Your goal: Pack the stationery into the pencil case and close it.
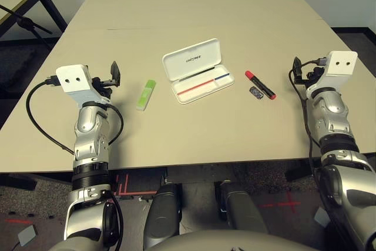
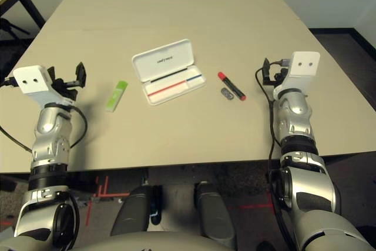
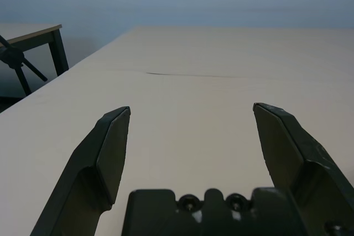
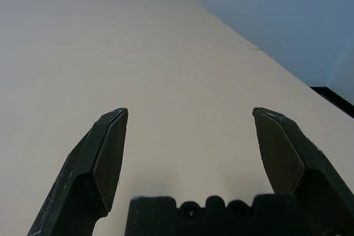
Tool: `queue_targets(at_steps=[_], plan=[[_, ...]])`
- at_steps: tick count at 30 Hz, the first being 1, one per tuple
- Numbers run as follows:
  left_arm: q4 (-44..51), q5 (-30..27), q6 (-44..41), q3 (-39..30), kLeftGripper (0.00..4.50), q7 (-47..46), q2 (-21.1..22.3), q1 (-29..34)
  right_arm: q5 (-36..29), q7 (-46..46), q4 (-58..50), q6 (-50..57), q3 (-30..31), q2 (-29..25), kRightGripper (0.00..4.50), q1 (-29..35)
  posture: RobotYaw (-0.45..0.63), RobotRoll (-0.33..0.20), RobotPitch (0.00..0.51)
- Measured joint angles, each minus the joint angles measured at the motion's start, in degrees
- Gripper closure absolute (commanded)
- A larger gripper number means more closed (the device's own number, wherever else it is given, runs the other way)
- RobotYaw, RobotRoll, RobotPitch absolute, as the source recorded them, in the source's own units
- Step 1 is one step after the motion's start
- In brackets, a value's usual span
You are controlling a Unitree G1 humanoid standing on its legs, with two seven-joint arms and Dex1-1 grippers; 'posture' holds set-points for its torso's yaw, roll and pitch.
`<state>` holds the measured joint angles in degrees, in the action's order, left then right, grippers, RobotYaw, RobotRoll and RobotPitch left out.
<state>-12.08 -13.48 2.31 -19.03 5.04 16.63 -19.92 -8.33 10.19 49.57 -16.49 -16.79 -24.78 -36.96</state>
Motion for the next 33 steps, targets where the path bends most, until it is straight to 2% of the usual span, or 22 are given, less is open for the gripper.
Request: queue_targets(at_steps=[8,17,21,26,33], plan=[[-0.06,0.01,0.03,-1.14,0.04,0.08,2.29,0.32,-0.07,1.0,-1.23,0.02,0.34,0.83,0.0,-0.58,0.04,0.0,0.099],[0.75,-2.4,-0.85,-1.24,0.04,7.97,6.27,2.86,-0.67,7.95,-6.7,2.85,2.28,0.91,0.0,-0.73,0.07,0.0,0.087],[3.16,-4.61,-2.7,-0.71,0.04,14.2,8.56,4.92,-1.47,15.26,-8.99,6.36,4.18,-0.48,0.0,-0.82,0.07,0.0,0.099],[7.37,-7.02,-7.25,4.19,0.04,26.47,13.14,5.43,-3.4,27.35,-11.08,10.27,6.5,-3.71,0.0,-2.76,0.07,0.0,0.108],[8.91,-7.06,-12.45,13.06,0.04,38.17,15.15,0.14,-5.21,44.56,-20.34,15.89,12.09,-6.43,0.0,-1.72,0.04,0.0,0.113]])
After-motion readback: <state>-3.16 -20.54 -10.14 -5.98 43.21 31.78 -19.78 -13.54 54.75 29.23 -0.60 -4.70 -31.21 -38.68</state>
